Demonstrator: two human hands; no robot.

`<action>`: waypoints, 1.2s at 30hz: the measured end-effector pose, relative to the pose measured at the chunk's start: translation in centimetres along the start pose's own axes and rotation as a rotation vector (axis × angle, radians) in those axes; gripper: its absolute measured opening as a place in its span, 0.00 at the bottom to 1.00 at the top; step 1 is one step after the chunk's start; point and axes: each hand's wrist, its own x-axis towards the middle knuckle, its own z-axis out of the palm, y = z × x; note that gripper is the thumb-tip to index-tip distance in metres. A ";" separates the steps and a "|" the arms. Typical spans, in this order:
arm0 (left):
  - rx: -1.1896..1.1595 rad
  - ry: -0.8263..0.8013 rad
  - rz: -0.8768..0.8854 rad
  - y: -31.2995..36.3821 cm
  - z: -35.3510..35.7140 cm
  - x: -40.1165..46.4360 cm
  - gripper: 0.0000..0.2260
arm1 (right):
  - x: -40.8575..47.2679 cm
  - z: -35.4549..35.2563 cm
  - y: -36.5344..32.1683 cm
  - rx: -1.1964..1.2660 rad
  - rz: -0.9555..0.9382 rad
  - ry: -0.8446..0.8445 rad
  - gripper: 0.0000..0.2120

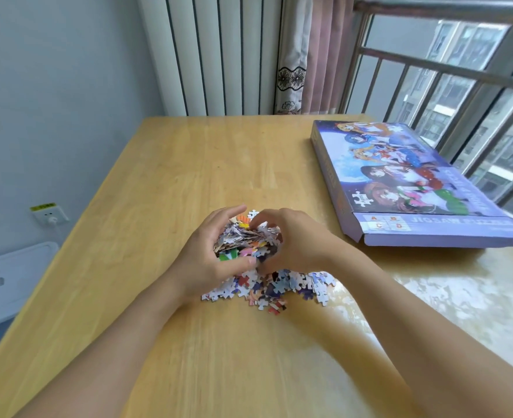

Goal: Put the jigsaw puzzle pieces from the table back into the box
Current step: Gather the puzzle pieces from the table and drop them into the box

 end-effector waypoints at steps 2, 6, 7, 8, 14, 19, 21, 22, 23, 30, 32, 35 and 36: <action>0.120 0.015 0.059 -0.1 0.3 0.0 0.35 | 0.0 -0.3 0.0 0.071 0.031 0.001 0.36; 0.203 0.105 0.098 -0.1 0.9 0.1 0.32 | 0.0 -1.5 -0.3 0.283 0.160 -0.103 0.35; 0.194 0.123 0.087 -0.2 0.9 0.2 0.31 | 0.2 -1.5 -0.4 0.347 0.192 -0.108 0.31; 0.176 0.141 0.068 -0.2 0.9 0.2 0.31 | 0.4 -1.5 -0.5 0.409 0.227 -0.095 0.27; 0.187 0.137 0.050 0.3 1.4 0.3 0.23 | 1.6 -1.9 -1.1 0.577 0.439 -0.091 0.25; 0.251 0.122 0.055 0.5 1.7 0.6 0.22 | 2.9 -1.9 -1.3 0.683 0.548 -0.082 0.23; 0.238 0.118 0.036 0.6 1.8 0.6 0.29 | 2.9 -2.3 -1.6 0.716 0.550 -0.106 0.25; 0.228 0.114 0.021 0.5 1.8 0.6 0.35 | 3.0 -2.5 -1.6 0.704 0.552 -0.115 0.26; 0.209 0.115 0.009 0.4 1.8 0.5 0.42 | 3.1 -2.6 -1.7 0.681 0.550 -0.130 0.27; 0.122 0.110 0.020 0.2 1.8 0.4 0.55 | 3.8 -3.2 -3.0 0.584 0.525 -0.326 0.21; 0.109 0.101 0.017 0.2 1.7 0.3 0.54 | 4.1 -3.1 -3.5 0.559 0.540 -0.347 0.20; 0.095 0.114 0.034 0.2 1.6 0.1 0.53 | 4.7 -2.8 -3.9 0.569 0.550 -0.372 0.24; 0.090 0.119 0.042 0.2 1.5 0.1 0.52 | 4.9 -2.7 -4.0 0.575 0.551 -0.383 0.24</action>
